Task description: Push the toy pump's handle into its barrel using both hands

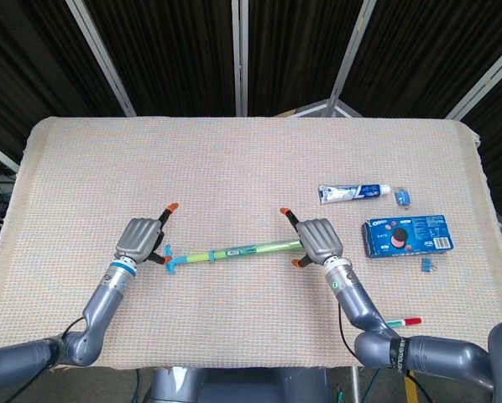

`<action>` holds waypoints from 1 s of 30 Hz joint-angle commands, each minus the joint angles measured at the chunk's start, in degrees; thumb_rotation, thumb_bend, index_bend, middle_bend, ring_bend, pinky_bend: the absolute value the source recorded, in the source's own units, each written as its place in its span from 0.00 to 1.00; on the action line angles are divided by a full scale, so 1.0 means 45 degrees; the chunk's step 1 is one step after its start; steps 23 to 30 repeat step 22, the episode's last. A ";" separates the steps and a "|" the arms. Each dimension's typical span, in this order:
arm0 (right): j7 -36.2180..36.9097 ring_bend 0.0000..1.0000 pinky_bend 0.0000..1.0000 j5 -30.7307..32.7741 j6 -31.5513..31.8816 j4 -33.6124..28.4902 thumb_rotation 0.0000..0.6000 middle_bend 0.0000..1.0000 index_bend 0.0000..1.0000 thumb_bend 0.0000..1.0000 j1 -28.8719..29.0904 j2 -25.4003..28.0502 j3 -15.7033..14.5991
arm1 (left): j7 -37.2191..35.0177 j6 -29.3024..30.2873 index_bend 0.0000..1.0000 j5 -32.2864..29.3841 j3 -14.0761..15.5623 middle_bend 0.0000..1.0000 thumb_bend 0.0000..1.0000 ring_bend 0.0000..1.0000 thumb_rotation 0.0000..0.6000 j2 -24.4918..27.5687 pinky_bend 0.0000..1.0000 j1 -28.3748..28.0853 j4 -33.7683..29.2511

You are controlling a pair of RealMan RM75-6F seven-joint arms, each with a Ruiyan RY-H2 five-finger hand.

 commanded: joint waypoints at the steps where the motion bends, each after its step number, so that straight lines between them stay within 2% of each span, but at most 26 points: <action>1: 0.0452 1.00 1.00 -0.0763 0.0657 -0.0860 1.00 0.99 0.00 0.00 -0.0628 0.0856 -0.0218 | -0.0405 0.0659 0.00 0.0427 0.0099 0.83 0.09 0.81 1.00 0.0818 0.98 0.0513 -0.0565; 2: 0.0754 1.00 1.00 -0.1217 0.0954 -0.1184 1.00 0.98 0.00 0.00 -0.0935 0.1246 -0.0319 | -0.0624 0.1007 0.00 0.0659 0.0133 0.82 0.09 0.80 1.00 0.1146 0.98 0.0760 -0.0776; 4: 0.1808 0.98 1.00 -0.3059 0.2095 -0.1631 1.00 0.95 0.00 0.00 -0.1890 0.2242 -0.0739 | -0.1306 0.1981 0.00 0.1354 0.0304 0.78 0.09 0.76 1.00 0.2117 0.94 0.1515 -0.1391; 5: 0.2326 0.95 1.00 -0.3833 0.2494 -0.1613 1.00 0.92 0.00 0.00 -0.2234 0.2549 -0.0931 | -0.1568 0.2321 0.00 0.1689 0.0408 0.72 0.09 0.72 1.00 0.2449 0.88 0.1780 -0.1586; 7: 0.3453 0.88 0.98 -0.5408 0.3445 -0.1311 1.00 0.85 0.02 0.00 -0.2951 0.3096 -0.1333 | -0.2085 0.3137 0.00 0.2406 0.0652 0.56 0.07 0.57 1.00 0.3076 0.69 0.2380 -0.1914; 8: 0.3877 0.83 0.94 -0.5991 0.3906 -0.1152 1.00 0.79 0.03 0.00 -0.3279 0.3326 -0.1519 | -0.2268 0.3542 0.00 0.2688 0.0780 0.42 0.04 0.45 1.00 0.3344 0.54 0.2679 -0.2077; 9: 0.4235 0.79 0.89 -0.6466 0.4263 -0.0995 1.00 0.75 0.03 0.00 -0.3542 0.3496 -0.1679 | -0.2422 0.3888 0.00 0.2940 0.0923 0.28 0.02 0.32 1.00 0.3600 0.39 0.2960 -0.2245; 11: 0.4686 0.62 0.69 -0.7280 0.5019 -0.0612 1.00 0.58 0.03 0.00 -0.4120 0.3886 -0.2018 | -0.2655 0.4457 0.00 0.3380 0.1239 0.08 0.00 0.11 1.00 0.4142 0.16 0.3497 -0.2629; 12: 0.4707 0.55 0.61 -0.7571 0.5385 -0.0453 1.00 0.51 0.03 0.00 -0.4417 0.4092 -0.2200 | -0.2720 0.4765 0.00 0.3545 0.1416 0.02 0.00 0.04 1.00 0.4454 0.06 0.3801 -0.2886; 13: 0.4738 0.42 0.47 -0.7876 0.5726 -0.0309 1.00 0.39 0.04 0.00 -0.4723 0.4296 -0.2384 | -0.2814 0.5043 0.00 0.3741 0.1609 0.00 0.00 0.01 1.00 0.4801 0.02 0.4109 -0.3207; 14: 0.4728 0.29 0.33 -0.8049 0.5948 -0.0226 1.00 0.28 0.04 0.00 -0.4937 0.4432 -0.2500 | -0.2870 0.5230 0.00 0.3890 0.1755 0.00 0.00 0.00 1.00 0.5050 0.00 0.4325 -0.3441; 16: 0.4560 0.09 0.12 -0.8223 0.6355 -0.0182 1.00 0.11 0.03 0.00 -0.5435 0.4735 -0.2726 | -0.2837 0.5654 0.00 0.4226 0.2093 0.00 0.00 0.00 1.00 0.5574 0.00 0.4801 -0.3916; 17: 0.4457 0.03 0.04 -0.8222 0.6458 -0.0226 1.00 0.04 0.02 0.00 -0.5621 0.4870 -0.2798 | -0.2781 0.5836 0.00 0.4401 0.2217 0.00 0.00 0.00 1.00 0.5748 0.00 0.4974 -0.4064; 18: 0.4361 0.01 0.01 -0.8228 0.6547 -0.0281 1.00 0.01 0.01 0.00 -0.5785 0.4995 -0.2856 | -0.2730 0.6025 0.00 0.4579 0.2328 0.00 0.00 0.00 1.00 0.5884 0.00 0.5141 -0.4176; 22: 0.3879 0.00 0.00 -0.8371 0.7108 -0.0304 1.00 0.00 0.00 0.00 -0.6386 0.5216 -0.2886 | -0.2803 0.6620 0.00 0.5113 0.2611 0.00 0.00 0.00 1.00 0.6186 0.00 0.5722 -0.4425; 30: 0.3879 0.00 0.00 -0.8371 0.7108 -0.0304 1.00 0.00 0.00 0.00 -0.6386 0.5216 -0.2886 | -0.2803 0.6620 0.00 0.5113 0.2611 0.00 0.00 0.00 1.00 0.6186 0.00 0.5722 -0.4425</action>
